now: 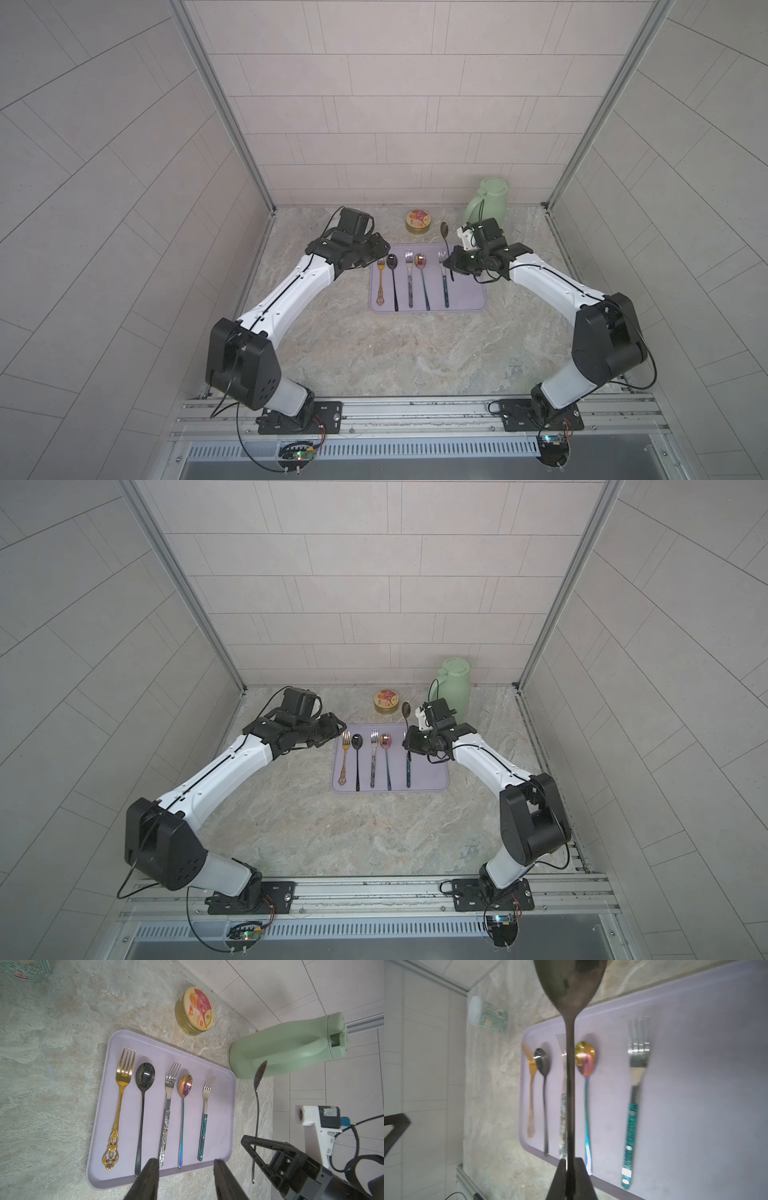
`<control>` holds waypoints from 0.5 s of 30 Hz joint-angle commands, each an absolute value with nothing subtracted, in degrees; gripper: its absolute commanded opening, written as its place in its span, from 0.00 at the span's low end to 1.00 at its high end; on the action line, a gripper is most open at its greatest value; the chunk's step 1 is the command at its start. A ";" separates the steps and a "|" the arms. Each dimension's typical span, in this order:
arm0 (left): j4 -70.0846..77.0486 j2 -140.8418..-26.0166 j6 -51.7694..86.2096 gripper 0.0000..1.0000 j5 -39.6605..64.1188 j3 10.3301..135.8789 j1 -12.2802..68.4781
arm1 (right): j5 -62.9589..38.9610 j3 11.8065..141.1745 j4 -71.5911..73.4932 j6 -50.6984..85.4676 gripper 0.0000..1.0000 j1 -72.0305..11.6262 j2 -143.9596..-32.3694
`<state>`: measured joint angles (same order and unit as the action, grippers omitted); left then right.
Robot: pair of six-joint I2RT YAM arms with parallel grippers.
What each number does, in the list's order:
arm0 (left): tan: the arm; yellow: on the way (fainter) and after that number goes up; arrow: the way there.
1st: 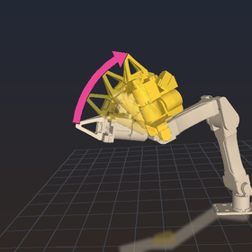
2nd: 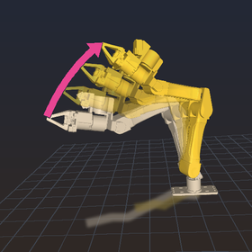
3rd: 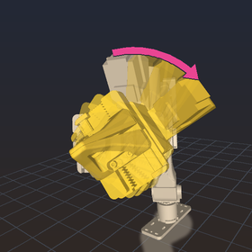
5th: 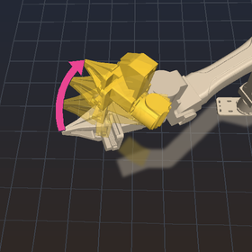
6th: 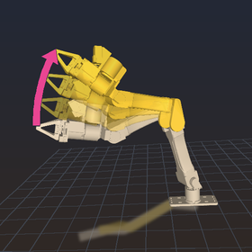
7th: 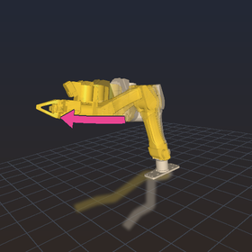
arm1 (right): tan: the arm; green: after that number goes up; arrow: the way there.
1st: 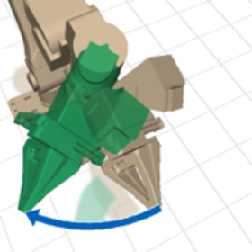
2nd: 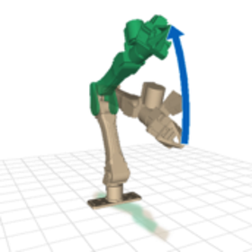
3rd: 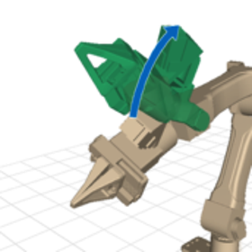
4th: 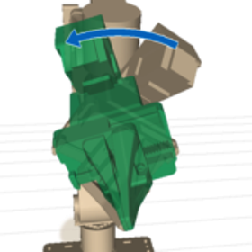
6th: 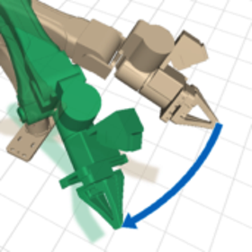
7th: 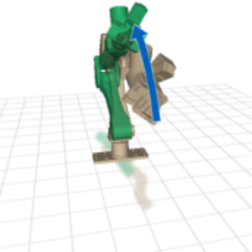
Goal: Set the spoon and fork side by side
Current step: Place the spoon on the tray.
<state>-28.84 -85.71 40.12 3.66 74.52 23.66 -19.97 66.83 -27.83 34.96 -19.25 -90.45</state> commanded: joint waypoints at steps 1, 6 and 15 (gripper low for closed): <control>-29.69 -86.33 38.76 0.45 4.50 74.32 23.78 | -13.73 64.14 -32.94 28.63 0.00 -16.59 -88.19; -29.33 -87.26 38.38 0.43 5.28 74.41 23.82 | -9.42 63.70 -37.41 24.81 0.00 -15.36 -89.72; -29.18 -88.24 38.11 0.42 6.63 73.83 23.86 | -12.00 62.53 -33.48 22.91 0.00 -15.31 -94.69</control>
